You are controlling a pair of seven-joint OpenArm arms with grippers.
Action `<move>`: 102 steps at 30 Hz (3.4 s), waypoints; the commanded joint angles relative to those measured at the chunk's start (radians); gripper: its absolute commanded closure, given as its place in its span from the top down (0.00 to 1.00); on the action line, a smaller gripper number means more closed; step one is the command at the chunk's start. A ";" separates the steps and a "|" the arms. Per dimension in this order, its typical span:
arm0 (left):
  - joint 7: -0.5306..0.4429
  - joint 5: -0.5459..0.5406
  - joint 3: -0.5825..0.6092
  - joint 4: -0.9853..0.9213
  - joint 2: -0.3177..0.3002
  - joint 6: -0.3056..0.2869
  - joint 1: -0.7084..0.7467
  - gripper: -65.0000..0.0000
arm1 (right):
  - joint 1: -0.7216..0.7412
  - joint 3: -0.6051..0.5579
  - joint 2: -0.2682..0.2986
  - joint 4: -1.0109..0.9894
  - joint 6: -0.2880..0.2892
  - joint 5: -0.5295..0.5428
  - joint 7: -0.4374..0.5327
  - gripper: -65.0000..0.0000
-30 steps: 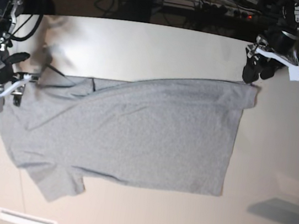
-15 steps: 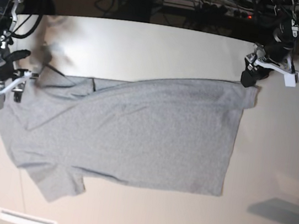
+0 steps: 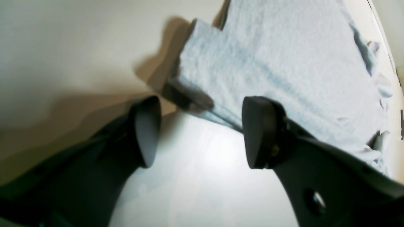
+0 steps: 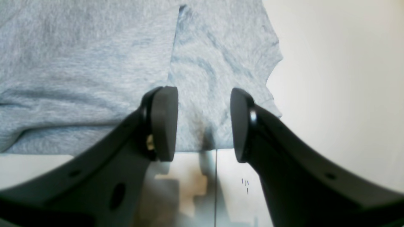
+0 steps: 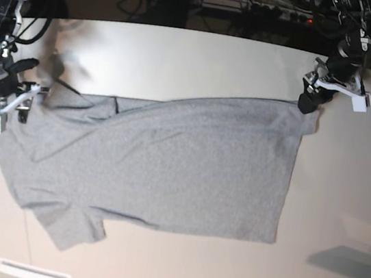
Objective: Fold the T-shirt properly
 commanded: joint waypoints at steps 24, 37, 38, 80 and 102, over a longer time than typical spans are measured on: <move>-0.008 -0.011 -0.058 -0.073 -0.008 -0.004 -0.016 0.30 | 0.018 0.005 0.014 0.018 0.000 0.004 0.024 0.41; 0.050 -0.013 -0.073 -0.077 -0.008 -0.004 -0.059 0.43 | 0.028 0.003 0.014 -0.037 0.000 0.004 0.024 0.41; 0.059 -0.013 -0.073 -0.076 -0.008 -0.004 -0.064 0.50 | 0.029 0.003 0.014 -0.037 0.000 0.004 0.024 0.41; 0.065 -0.010 -0.071 -0.028 0.040 -0.002 -0.104 0.37 | 0.034 0.003 0.020 -0.038 0.000 0.004 0.024 0.41; 0.119 -0.013 -0.078 -0.021 0.040 -0.002 -0.111 0.00 | 0.040 0.002 0.020 -0.080 0.000 0.004 0.024 0.41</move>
